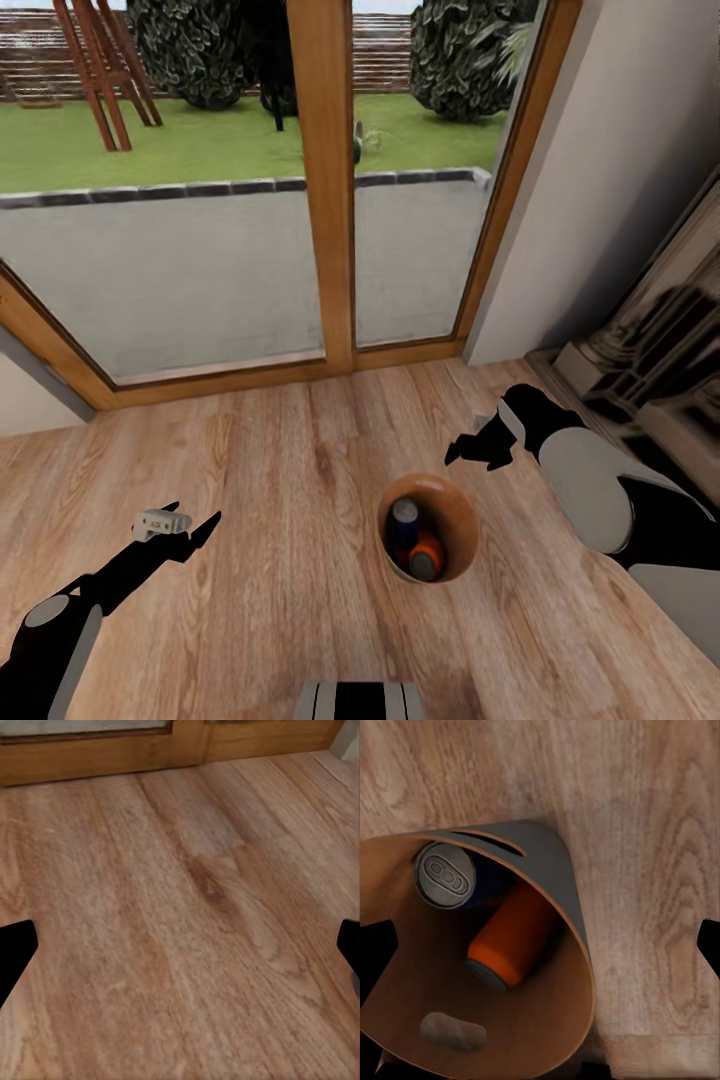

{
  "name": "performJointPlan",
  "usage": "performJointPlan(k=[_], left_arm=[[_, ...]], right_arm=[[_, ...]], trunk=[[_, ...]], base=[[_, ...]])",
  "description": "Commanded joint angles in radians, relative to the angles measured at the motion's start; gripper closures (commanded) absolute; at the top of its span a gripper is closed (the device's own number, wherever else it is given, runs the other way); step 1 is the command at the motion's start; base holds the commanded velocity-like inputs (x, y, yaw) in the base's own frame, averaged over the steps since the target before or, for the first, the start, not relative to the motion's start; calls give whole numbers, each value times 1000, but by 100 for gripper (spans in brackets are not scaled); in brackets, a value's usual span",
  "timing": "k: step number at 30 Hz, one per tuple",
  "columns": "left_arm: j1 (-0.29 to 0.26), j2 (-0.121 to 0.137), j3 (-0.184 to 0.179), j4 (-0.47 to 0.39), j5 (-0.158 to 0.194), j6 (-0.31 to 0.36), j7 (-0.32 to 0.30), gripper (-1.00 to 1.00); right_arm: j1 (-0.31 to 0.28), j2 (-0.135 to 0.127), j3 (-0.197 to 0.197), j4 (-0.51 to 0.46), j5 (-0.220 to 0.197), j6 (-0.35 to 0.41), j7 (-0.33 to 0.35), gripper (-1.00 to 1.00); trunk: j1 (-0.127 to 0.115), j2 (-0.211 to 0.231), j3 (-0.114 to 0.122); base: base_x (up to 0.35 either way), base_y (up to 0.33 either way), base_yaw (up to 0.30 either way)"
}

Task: Put the three can of soda from the living room inside the tash can in the kitchen.

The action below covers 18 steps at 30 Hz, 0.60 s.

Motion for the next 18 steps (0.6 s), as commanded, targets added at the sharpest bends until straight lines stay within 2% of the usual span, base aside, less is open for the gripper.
performJointPlan(k=[1, 18], left_arm=[[0, 0, 0, 0, 0, 0, 0, -100], [0, -1, -1, 2, -2, 1, 0, -100]], right_arm=[[3, 0, 0, 0, 0, 0, 0, -100], [64, 0, 2, -10, 0, 0, -19, -100]], trunk=[[-4, 7, 3], [-69, 126, 56]], base=[[0, 0, 0], [0, 0, 0]])
